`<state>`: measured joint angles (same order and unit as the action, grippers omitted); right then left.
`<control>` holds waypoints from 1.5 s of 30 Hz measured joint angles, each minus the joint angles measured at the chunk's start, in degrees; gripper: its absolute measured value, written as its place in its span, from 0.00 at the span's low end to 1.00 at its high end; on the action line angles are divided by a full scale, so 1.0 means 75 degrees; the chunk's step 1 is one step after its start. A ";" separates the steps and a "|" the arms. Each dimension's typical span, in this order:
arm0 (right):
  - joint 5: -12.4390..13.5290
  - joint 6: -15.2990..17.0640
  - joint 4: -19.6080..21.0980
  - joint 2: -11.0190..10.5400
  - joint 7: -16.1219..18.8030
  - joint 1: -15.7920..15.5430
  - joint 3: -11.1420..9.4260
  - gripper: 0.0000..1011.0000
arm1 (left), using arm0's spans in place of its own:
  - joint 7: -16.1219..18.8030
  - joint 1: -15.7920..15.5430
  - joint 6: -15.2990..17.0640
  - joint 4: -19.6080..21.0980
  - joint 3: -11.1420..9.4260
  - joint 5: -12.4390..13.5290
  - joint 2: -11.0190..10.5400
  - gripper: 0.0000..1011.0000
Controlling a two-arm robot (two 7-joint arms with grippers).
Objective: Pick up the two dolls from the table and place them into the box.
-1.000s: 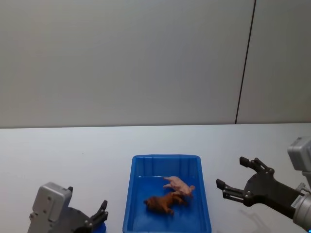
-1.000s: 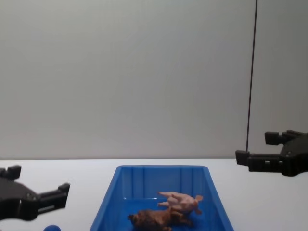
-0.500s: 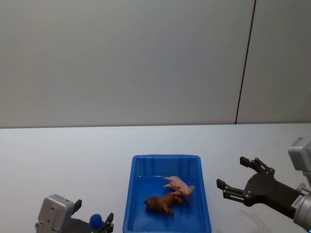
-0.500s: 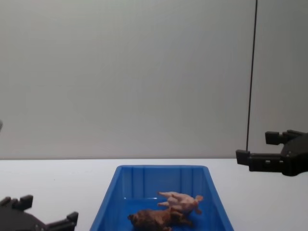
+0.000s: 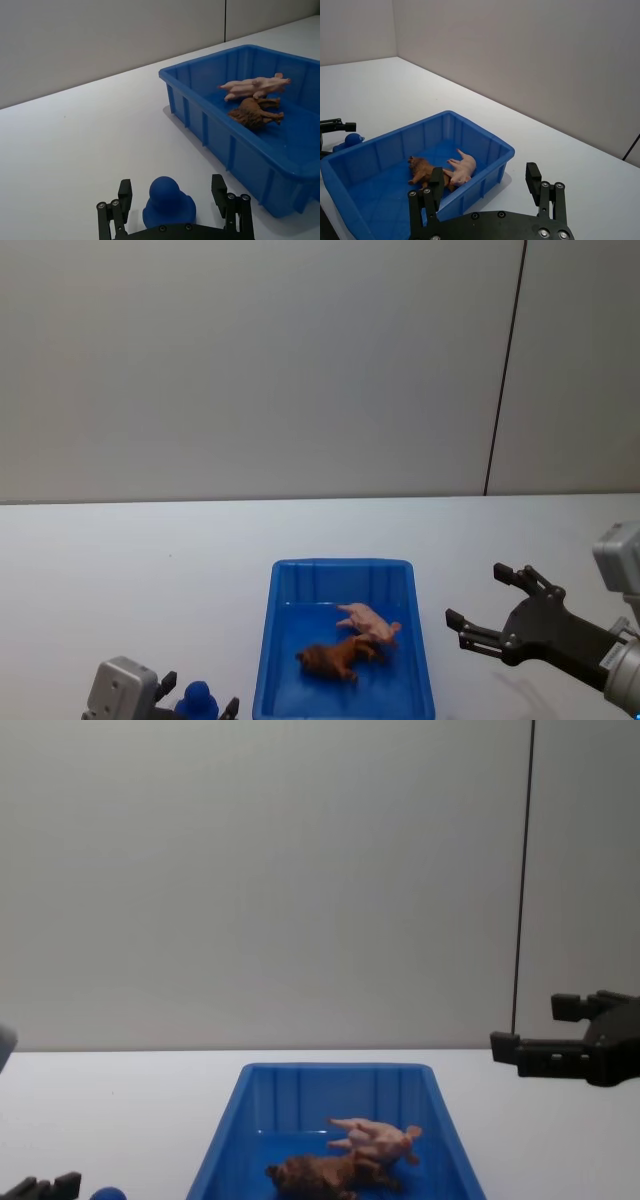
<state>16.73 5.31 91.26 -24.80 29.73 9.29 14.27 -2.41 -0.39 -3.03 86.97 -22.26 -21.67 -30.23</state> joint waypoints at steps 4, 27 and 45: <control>0.0000 0.0000 0.0000 0.0000 0.0000 0.0000 0.0000 0.99 | -0.0088 -0.0042 -0.0026 -0.0160 0.0001 -0.0001 0.0057 0.99; -0.0001 0.0001 -0.0001 0.0000 0.0000 0.0000 0.0000 0.99 | -0.0365 -0.0253 0.0026 -0.0559 0.0137 0.0164 0.0191 0.53; -0.0001 0.0001 -0.0001 0.0000 0.0000 0.0000 0.0001 0.99 | -0.0745 -0.0853 -0.0090 -0.0005 0.0253 0.0704 0.0482 0.41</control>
<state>16.73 5.31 91.25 -24.80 29.73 9.29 14.27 -8.00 -6.79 -3.71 86.93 -20.36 -16.39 -26.62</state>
